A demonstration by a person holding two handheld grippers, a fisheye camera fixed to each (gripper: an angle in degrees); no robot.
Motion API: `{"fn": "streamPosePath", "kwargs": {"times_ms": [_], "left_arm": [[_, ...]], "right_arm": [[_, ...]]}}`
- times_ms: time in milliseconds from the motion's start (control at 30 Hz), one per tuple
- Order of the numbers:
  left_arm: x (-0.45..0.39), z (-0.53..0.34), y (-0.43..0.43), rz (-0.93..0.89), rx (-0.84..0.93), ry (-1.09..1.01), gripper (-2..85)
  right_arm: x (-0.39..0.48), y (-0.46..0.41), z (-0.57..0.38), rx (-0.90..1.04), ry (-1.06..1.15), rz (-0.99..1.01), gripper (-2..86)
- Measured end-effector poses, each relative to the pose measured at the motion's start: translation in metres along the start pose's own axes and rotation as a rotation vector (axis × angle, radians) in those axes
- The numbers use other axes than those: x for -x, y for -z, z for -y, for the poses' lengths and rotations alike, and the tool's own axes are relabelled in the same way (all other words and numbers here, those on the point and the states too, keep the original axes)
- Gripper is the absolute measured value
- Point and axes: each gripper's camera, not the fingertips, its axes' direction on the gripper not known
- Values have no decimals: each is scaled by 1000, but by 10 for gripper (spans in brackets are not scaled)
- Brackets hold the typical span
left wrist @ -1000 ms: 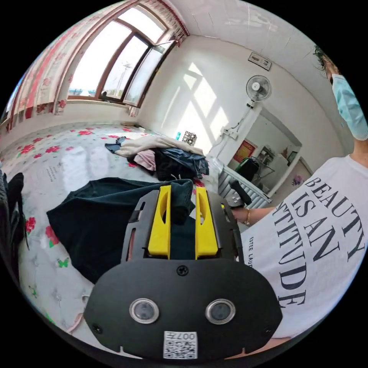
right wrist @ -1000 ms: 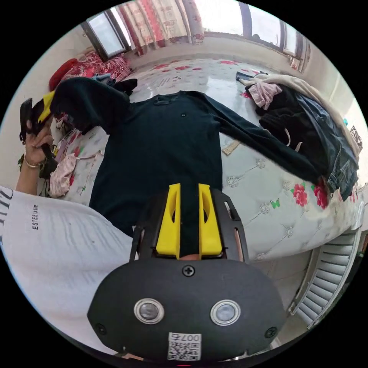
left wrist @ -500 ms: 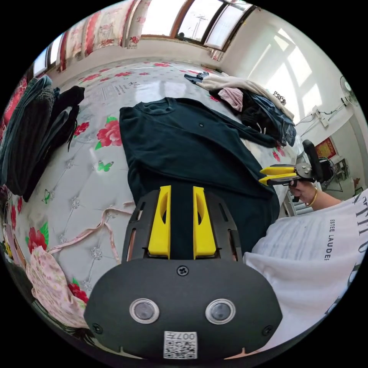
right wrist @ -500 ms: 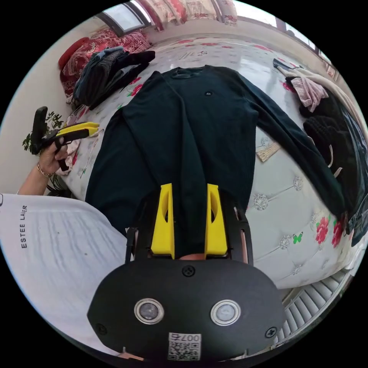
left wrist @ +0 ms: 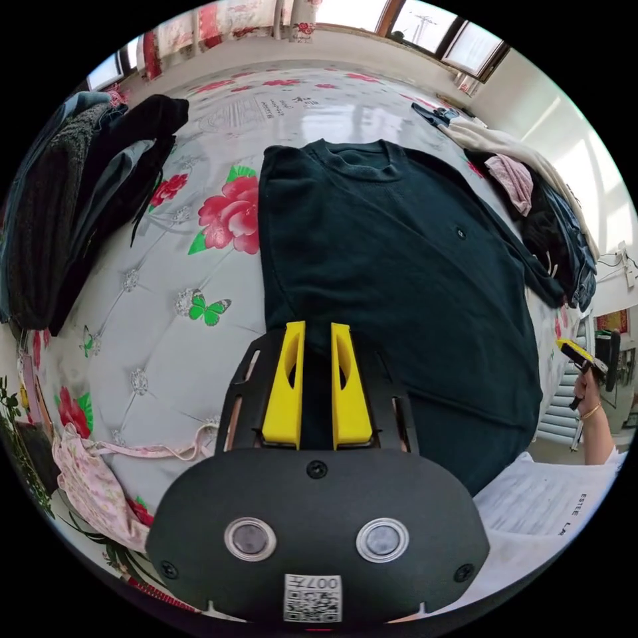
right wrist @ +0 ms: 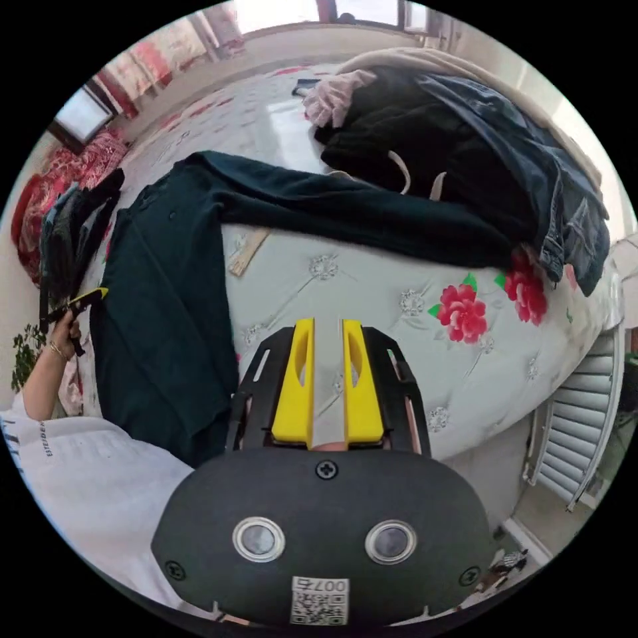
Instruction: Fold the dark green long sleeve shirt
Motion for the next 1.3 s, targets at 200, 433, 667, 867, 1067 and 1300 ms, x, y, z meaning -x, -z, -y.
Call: {"fn": "streamPosePath", "kwargs": {"times_ms": [200,433,667,867,1067,1300], "left_arm": [[12,-35,17,-15,-30,130,39],[12,-103,22,-9,30,209,3],[22,-133,21,-28,62,238,-2],[38,-142,30,-76,0,243,-2],[51,-152,33,-130,-41,219,-2],[60,-167,21,-132,64,185,-3]], "right_arm": [[-169,35,7,-351,-607,270,90],[-235,14,6,-314,-773,90,48],[-256,26,-2,-408,-792,375,3],[-174,120,32,-671,-351,740,3],[-68,186,35,-690,-86,457,44],[-88,60,49,-212,-197,123,102]]}}
